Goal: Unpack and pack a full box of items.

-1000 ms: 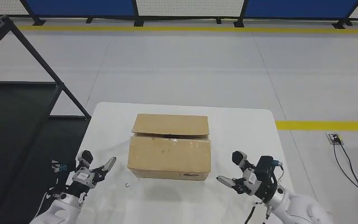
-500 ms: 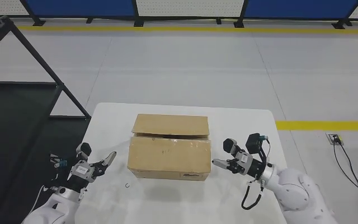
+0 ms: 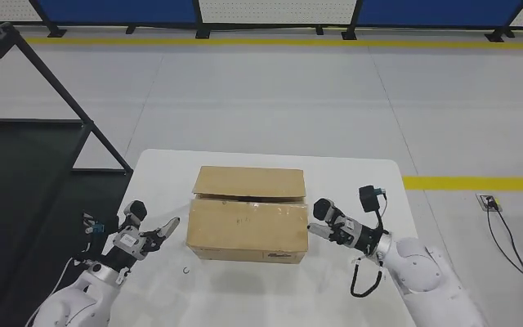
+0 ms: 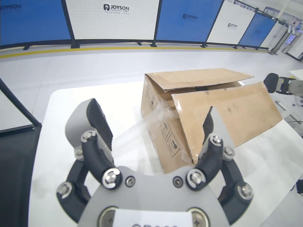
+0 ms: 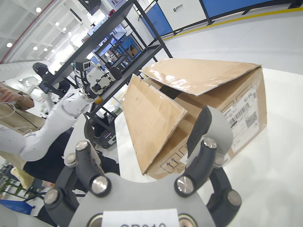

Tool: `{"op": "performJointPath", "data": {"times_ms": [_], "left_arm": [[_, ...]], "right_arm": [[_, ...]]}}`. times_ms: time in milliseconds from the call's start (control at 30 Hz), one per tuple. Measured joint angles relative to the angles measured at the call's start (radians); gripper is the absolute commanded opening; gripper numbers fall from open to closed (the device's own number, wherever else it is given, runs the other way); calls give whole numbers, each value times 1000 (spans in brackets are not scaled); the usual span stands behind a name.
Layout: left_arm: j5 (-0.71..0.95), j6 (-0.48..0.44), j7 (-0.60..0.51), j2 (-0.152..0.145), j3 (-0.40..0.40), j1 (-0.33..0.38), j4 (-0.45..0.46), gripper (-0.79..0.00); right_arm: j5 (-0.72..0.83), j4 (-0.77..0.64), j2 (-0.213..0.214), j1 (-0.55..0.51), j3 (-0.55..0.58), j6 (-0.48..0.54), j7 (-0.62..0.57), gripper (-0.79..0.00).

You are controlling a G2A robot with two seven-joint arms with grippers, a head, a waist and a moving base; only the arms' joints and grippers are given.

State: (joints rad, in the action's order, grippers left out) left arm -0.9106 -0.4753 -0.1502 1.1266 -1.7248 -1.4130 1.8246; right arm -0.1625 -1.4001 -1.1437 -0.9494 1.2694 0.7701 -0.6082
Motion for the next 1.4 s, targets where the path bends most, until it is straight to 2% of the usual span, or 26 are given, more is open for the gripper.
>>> {"op": "performJointPath", "data": {"times_ms": [267, 467, 767, 967, 1067, 1200, 1400], "left_arm": [[36, -80, 20, -6, -17, -4, -17, 0], [41, -64, 30, -7, -14, -9, -22, 0], [61, -14, 37, -5, 3, 4, -15, 0], [86, 39, 45, -2, 15, 14, -6, 0], [82, 33, 34, -3, 23, 16, 2, 0], [41, -33, 21, -8, 29, 3, 11, 0], [-7, -153, 5, -17, 24, -24, 5, 0]], "right_arm": [[102, 101, -5, 101, -49, -29, -96, 0], [184, 114, -4, 125, -73, 22, -167, 0], [376, 32, 22, 81, -63, 135, -310, 0], [386, -120, 71, 10, -66, 153, -289, 0], [358, -177, 101, -21, -79, 175, -267, 0], [285, -225, 147, -41, -125, 205, -237, 0], [185, -225, 209, -28, -219, 243, -199, 0]]}}
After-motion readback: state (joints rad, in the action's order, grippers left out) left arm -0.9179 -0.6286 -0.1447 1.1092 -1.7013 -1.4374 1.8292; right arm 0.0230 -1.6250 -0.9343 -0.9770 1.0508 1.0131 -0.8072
